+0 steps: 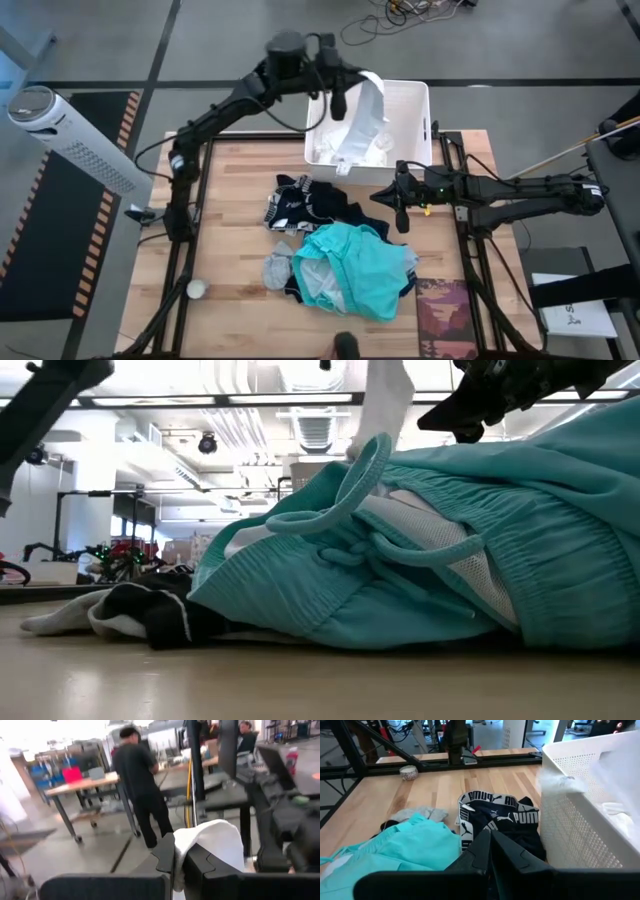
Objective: Sort clothes
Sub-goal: Put the white sock into the white laundry bin
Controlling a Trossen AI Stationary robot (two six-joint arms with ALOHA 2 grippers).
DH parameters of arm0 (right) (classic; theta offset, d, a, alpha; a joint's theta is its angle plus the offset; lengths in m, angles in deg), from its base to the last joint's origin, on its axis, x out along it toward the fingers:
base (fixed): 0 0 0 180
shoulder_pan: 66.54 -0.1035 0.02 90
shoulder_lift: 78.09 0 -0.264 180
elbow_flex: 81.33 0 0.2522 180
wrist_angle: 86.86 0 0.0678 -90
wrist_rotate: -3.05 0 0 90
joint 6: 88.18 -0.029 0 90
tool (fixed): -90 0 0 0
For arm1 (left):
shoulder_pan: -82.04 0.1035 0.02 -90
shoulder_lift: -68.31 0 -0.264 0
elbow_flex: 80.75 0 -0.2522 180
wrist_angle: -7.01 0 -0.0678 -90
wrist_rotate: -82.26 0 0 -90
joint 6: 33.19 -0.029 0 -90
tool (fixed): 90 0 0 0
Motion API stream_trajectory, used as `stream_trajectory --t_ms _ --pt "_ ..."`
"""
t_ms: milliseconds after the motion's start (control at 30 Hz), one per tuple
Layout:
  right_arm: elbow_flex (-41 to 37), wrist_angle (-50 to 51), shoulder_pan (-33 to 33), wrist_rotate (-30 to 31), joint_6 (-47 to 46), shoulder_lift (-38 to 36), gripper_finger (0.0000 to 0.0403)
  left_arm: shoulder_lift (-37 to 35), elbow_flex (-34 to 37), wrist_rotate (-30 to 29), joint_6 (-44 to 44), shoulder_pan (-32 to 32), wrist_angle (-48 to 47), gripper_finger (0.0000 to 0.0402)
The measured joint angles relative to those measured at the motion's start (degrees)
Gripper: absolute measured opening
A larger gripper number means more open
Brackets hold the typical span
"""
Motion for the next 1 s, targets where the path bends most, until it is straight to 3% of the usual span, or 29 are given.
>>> stream_trajectory --t_ms 200,433,667,1000 --pt "0.0 0.0 0.0 0.0 1.1 0.0 0.0 1.9 4.8 -0.1 -0.2 2.2 -1.2 0.0006" --pt "0.0 0.0 0.0 0.0 1.5 0.0 0.0 2.2 10.4 -0.5 -2.0 3.0 -1.5 0.0044" --pt "0.0 -0.2 0.0 0.0 1.5 0.0 0.0 2.2 12.5 -0.5 -5.1 3.0 -3.1 0.0113" --pt "0.8 -2.5 0.0 0.0 1.6 0.0 0.0 1.5 8.8 -0.5 -6.7 3.0 -6.8 0.0214"
